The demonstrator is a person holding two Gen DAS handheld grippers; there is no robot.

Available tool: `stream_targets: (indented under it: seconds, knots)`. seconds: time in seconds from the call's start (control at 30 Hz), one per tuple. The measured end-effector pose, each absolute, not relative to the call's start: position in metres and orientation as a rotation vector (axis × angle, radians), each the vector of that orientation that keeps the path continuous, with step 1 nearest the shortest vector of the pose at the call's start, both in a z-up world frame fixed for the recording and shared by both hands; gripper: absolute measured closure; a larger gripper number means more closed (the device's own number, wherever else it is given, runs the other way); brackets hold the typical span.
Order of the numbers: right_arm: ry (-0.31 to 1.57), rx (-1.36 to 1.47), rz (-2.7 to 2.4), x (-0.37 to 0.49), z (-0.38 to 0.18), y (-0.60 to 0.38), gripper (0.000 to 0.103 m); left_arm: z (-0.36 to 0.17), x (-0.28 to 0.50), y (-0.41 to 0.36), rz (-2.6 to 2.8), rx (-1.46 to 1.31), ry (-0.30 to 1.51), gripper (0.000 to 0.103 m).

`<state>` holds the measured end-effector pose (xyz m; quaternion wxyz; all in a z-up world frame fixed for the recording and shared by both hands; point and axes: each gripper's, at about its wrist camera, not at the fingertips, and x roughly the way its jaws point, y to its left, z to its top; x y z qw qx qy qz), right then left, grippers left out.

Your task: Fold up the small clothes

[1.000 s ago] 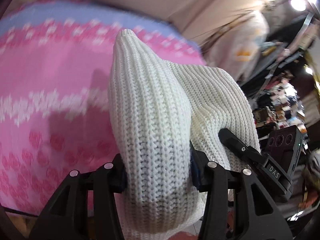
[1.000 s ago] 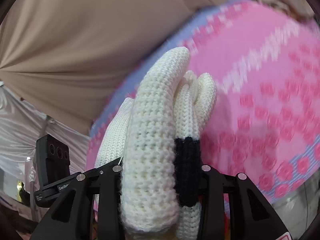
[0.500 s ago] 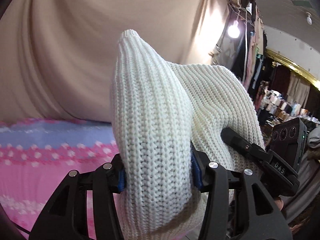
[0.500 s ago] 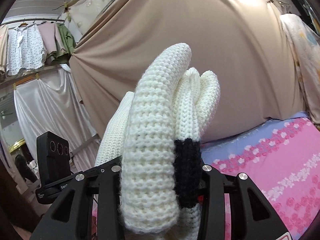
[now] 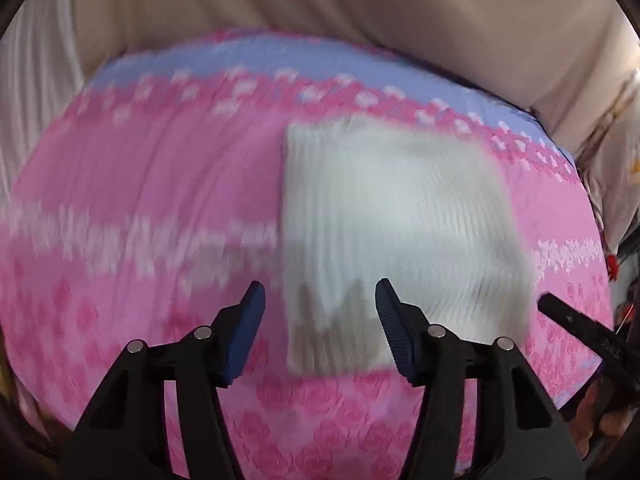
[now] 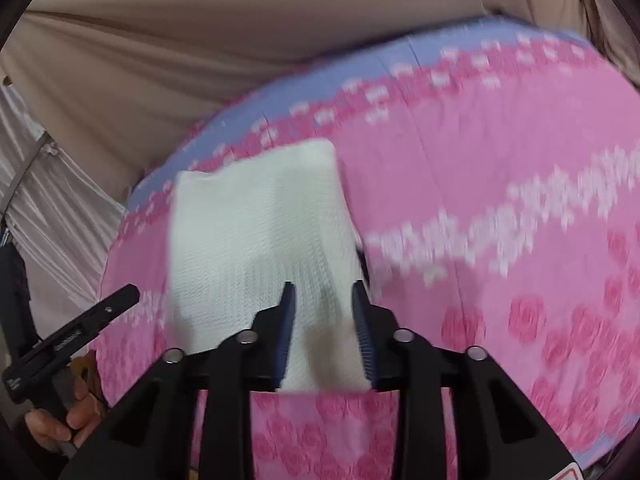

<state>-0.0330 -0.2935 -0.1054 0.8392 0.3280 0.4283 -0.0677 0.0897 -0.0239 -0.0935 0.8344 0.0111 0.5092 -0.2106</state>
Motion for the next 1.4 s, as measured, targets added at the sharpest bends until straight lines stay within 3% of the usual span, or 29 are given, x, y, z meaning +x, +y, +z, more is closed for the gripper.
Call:
stream_targets:
  seconds: [0.2,0.33,0.47,0.5,0.53,0.67,0.77,0.8,0.87,1.0,1.13,1.27,1.4]
  knots:
    - [0.874,0.637,-0.083,-0.035,-0.078,-0.278,0.077,-0.085,0.075,-0.011,-0.408,-0.036,1.057,0.042]
    - [0.885,0.565,-0.029,-0.001,-0.069,-0.269,0.094,-0.075,0.077,-0.040,-0.401,0.061,1.008,0.042]
    - [1.020,0.464,-0.093,0.031,-0.113,-0.272,0.094,-0.106,0.089,-0.063,-0.343,0.179,1.073,0.041]
    - [1.091,0.449,-0.120,0.037,-0.133,-0.277,0.102,-0.116,0.091,-0.063,-0.339,0.183,1.102,0.040]
    - [1.113,0.460,-0.115,0.039,-0.143,-0.282,0.103,-0.122,0.094,-0.063,-0.339,0.175,1.129,0.040]
    - [1.050,0.515,-0.111,0.032,-0.113,-0.288,0.100,-0.122,0.097,-0.061,-0.348,0.159,1.148,0.040]
    - [1.012,0.520,-0.173,0.032,-0.105,-0.292,0.077,-0.123,0.100,-0.061,-0.351,0.158,1.159,0.039]
    - [1.035,0.515,-0.184,0.037,-0.111,-0.293,0.064,-0.124,0.101,-0.060,-0.352,0.159,1.162,0.039]
    - [1.104,0.512,-0.165,0.051,-0.132,-0.291,0.064,-0.123,0.101,-0.060,-0.354,0.160,1.166,0.039]
    - [1.033,0.544,-0.118,0.060,-0.109,-0.290,0.083,-0.120,0.103,-0.059,-0.362,0.173,1.164,0.038]
    - [0.936,0.505,-0.097,0.063,-0.069,-0.286,0.084,-0.121,0.105,-0.060,-0.365,0.188,1.160,0.035]
    - [1.118,0.464,-0.192,0.069,-0.138,-0.297,0.081,-0.127,0.107,-0.060,-0.360,0.205,1.154,0.029]
    - [1.046,0.660,-0.195,0.051,-0.123,-0.316,0.078,-0.124,0.105,-0.058,-0.354,0.206,1.151,0.029]
